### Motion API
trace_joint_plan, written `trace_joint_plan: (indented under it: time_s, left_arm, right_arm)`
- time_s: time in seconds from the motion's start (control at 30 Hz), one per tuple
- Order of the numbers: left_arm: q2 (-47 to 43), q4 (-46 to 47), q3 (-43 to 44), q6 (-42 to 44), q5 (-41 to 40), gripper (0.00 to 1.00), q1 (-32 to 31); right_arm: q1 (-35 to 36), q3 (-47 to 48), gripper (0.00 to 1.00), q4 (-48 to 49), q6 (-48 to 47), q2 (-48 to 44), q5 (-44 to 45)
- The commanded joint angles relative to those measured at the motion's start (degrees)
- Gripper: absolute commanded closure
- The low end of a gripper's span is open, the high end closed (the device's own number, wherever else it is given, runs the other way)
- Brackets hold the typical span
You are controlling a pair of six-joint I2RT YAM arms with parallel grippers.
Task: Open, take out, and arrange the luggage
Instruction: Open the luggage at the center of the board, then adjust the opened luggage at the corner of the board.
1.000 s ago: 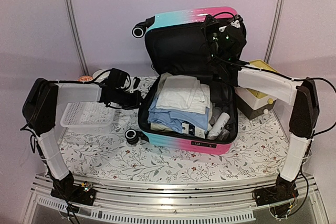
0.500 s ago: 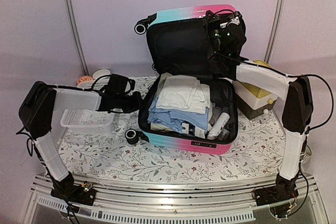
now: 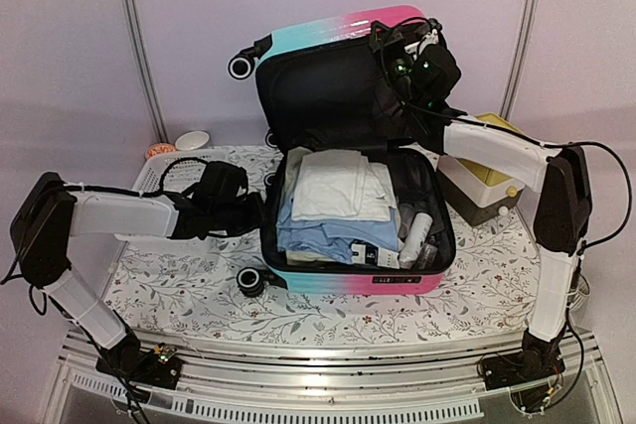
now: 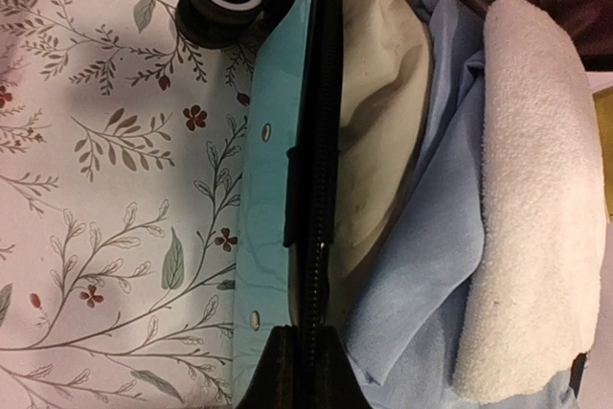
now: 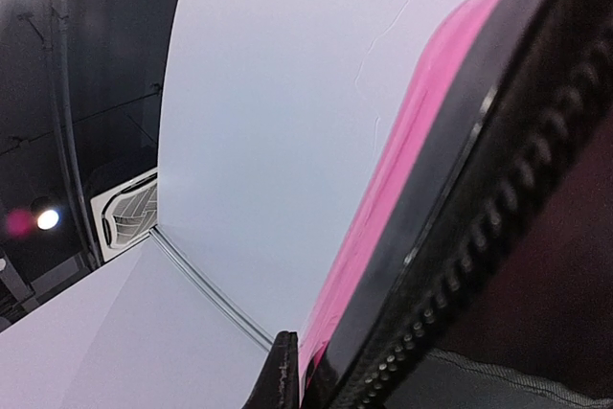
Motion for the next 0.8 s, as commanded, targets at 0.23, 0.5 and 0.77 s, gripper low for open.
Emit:
trace_joint_plan:
  time_s: [0.23, 0.5, 0.77]
  left_arm:
    - [2.33, 5.06, 4.38, -7.33, -8.03, 1.0, 0.86]
    - [5.7, 6.35, 7.46, -13.79, -13.53, 1.0, -0.2]
    - [3.97, 6.49, 6.09, -15.36, -18.44, 1.0, -1.72]
  right_arm:
    - [-5.79, 10.16, 0.98, -3.33, -4.22, 5.11, -0.06]
    - [-8.24, 21.96, 0.97, -2.5, -5.01, 13.79, 0.98]
    - [-9.75, 24.22, 0.62, 1.71, -2.01, 18.4, -1.18]
